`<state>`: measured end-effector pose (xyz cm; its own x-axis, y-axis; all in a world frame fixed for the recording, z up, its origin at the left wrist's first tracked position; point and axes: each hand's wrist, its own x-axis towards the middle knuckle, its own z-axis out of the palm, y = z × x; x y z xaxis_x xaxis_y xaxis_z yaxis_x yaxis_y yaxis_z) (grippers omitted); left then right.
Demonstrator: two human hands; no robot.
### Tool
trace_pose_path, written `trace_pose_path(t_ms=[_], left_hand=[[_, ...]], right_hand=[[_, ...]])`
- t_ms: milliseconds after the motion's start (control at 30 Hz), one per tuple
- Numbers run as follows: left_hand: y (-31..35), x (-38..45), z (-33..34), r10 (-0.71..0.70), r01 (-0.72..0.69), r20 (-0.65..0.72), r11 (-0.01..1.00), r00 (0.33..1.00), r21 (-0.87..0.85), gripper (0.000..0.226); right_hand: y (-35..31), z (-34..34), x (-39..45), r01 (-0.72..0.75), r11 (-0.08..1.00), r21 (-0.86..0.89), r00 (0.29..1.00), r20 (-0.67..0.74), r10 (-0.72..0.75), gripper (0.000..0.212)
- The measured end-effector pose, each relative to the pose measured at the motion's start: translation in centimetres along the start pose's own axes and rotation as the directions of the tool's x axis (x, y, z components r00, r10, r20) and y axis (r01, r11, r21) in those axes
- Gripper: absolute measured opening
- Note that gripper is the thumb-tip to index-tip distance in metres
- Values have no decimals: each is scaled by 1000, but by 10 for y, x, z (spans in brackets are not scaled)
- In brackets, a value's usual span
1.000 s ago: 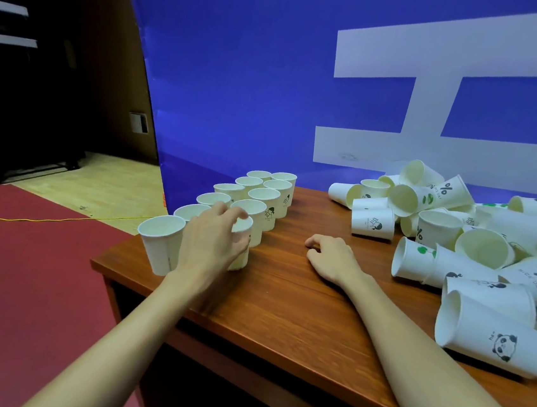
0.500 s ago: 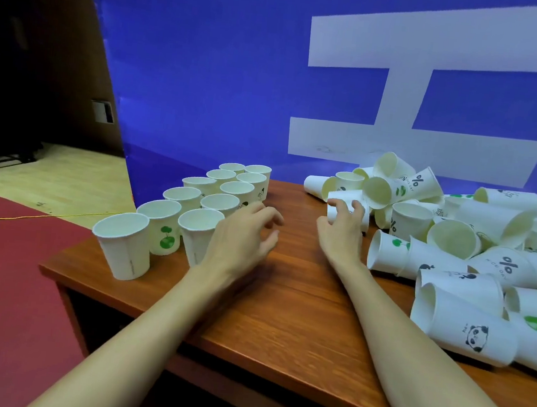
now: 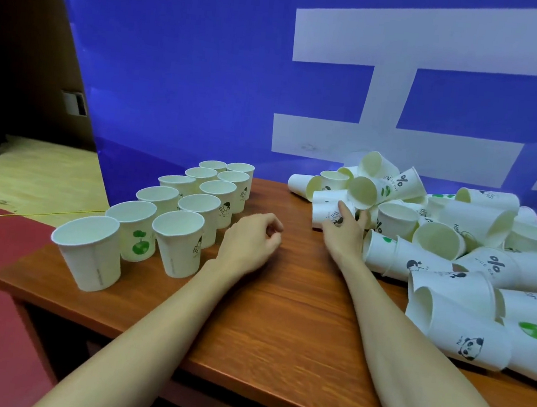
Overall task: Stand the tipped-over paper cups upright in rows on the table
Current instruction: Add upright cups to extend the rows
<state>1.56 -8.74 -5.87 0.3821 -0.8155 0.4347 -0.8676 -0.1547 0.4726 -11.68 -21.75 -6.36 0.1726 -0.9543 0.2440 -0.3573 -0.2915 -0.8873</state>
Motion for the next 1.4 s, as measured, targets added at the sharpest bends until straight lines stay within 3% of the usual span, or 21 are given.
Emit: trace_pose_path(t_ms=[333,433,600,833,1033,1233,1300,1400], left_hand=[[-15,-8,11,-69,70,24,997,997,-14,16],[-17,-10,12,-67,68,6,997,998,-41,16],[-16,-12,11,-63,61,-31,996,998,-72,18],[-13,-17,9,-87,79,-119,995,989,-66,43],[-5,-19,6,42,-59,-209,995,977,-79,65],[-3,-19,3,103,-118,-329,993,939,-25,85],[-1,-18,4,147,-139,-330,989,932,48,87],[-1,-19,6,168,-184,-286,983,943,-30,83]], right_hand=[[8,7,6,43,999,28,999,-2,-43,43],[6,7,2,50,998,37,997,-63,-48,38],[-10,2,-12,93,992,86,977,-202,-73,52],[-20,10,-25,190,982,10,979,-72,-189,40],[-31,22,-35,300,952,68,953,22,-302,38],[-40,28,-41,374,922,102,925,25,-379,39],[-43,29,-45,411,908,77,910,33,-414,40],[-43,33,-48,431,898,83,898,58,-436,40]])
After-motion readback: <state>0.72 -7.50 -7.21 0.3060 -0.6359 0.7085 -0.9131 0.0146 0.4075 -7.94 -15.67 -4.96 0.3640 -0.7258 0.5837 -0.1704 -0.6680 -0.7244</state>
